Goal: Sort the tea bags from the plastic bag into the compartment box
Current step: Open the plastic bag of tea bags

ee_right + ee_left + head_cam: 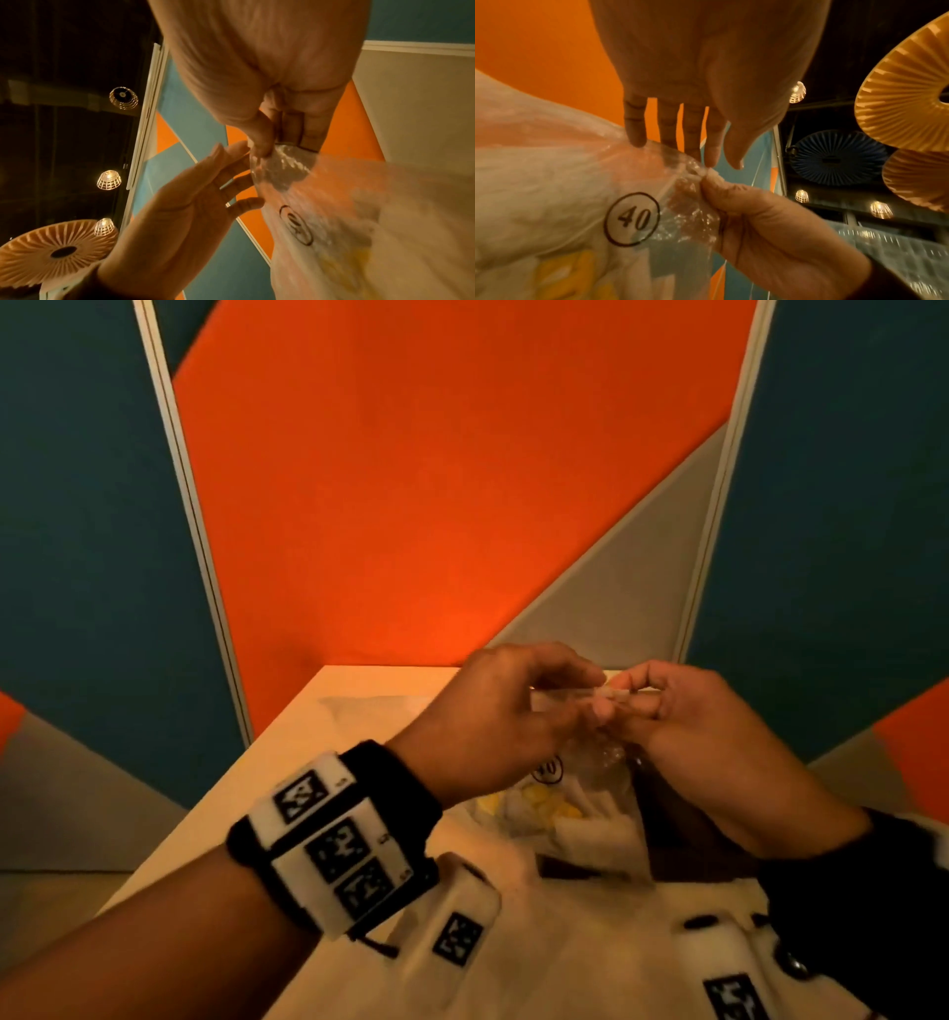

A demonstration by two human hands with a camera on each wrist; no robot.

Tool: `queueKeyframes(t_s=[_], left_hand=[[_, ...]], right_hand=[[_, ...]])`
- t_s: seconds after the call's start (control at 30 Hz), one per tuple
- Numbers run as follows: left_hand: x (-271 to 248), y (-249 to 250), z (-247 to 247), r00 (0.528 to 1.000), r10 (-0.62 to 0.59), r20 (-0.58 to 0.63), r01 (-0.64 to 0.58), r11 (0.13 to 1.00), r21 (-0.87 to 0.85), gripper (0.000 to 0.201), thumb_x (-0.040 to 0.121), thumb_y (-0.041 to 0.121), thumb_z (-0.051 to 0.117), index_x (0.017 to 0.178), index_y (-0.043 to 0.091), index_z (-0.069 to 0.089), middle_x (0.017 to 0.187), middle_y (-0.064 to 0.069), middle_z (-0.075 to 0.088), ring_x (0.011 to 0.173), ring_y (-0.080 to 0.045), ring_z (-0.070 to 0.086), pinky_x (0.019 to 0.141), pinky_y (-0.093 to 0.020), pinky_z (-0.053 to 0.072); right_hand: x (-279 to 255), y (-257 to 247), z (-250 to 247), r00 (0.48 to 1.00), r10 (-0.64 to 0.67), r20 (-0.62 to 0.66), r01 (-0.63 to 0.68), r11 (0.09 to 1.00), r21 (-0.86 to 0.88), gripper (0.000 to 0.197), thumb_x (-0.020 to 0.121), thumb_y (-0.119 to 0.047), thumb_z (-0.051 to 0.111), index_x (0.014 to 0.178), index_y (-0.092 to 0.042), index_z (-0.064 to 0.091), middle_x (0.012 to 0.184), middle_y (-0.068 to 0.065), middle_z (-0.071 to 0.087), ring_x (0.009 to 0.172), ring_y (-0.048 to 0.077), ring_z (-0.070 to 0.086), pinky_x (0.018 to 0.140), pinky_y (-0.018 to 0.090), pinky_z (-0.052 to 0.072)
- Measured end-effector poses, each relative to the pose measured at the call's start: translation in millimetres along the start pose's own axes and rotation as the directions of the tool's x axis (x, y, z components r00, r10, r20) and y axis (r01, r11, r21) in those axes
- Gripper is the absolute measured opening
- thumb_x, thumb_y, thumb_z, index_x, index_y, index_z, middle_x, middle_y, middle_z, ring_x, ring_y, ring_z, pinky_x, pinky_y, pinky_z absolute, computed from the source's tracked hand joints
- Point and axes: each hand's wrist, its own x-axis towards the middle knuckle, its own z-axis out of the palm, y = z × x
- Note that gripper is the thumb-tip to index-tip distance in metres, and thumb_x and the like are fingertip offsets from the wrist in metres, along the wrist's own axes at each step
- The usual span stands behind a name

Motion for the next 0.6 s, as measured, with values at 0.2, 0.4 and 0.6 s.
queueKeyframes(t_s=[0.2, 0.4, 0.6], left_hand=[[-7, 18, 15, 0.992, 0.117, 0.035, -0.122, 0.968, 0.217, 0.01, 0.084, 0.023, 0.074, 0.087, 0.015, 0.077, 0.08, 0.003, 0.075, 0.073, -0.006, 0.066, 0.07, -0.03, 0.053], [-11, 15, 9, 0.977, 0.158, 0.145, -0.204, 0.896, 0.395, 0.012, 0.089, 0.023, 0.067, 0.091, 0.013, 0.074, 0.087, -0.002, 0.072, 0.08, -0.018, 0.063, 0.068, -0.029, 0.045], [-13, -38, -16, 0.989, 0.061, 0.134, -0.113, 0.899, 0.423, 0.013, 0.092, 0.025, 0.064, 0.091, 0.015, 0.073, 0.091, -0.002, 0.072, 0.083, -0.02, 0.063, 0.071, -0.032, 0.047]], right_hand=[[-38, -4, -3, 0.998, 0.0, -0.058, -0.005, 0.997, -0.075, 0.012, 0.084, -0.012, 0.073, 0.073, -0.013, 0.069, 0.074, 0.009, 0.073, 0.074, 0.027, 0.071, 0.069, 0.043, 0.061], [-50, -4, -30, 0.996, 0.092, -0.017, -0.093, 0.994, -0.054, 0.006, 0.083, -0.01, 0.073, 0.08, -0.005, 0.072, 0.079, 0.01, 0.074, 0.075, 0.022, 0.071, 0.066, 0.034, 0.057], [-39, 22, -72, 0.977, 0.211, -0.038, -0.207, 0.974, 0.091, 0.007, 0.082, -0.01, 0.072, 0.083, -0.003, 0.071, 0.083, 0.014, 0.075, 0.076, 0.023, 0.072, 0.059, 0.03, 0.051]])
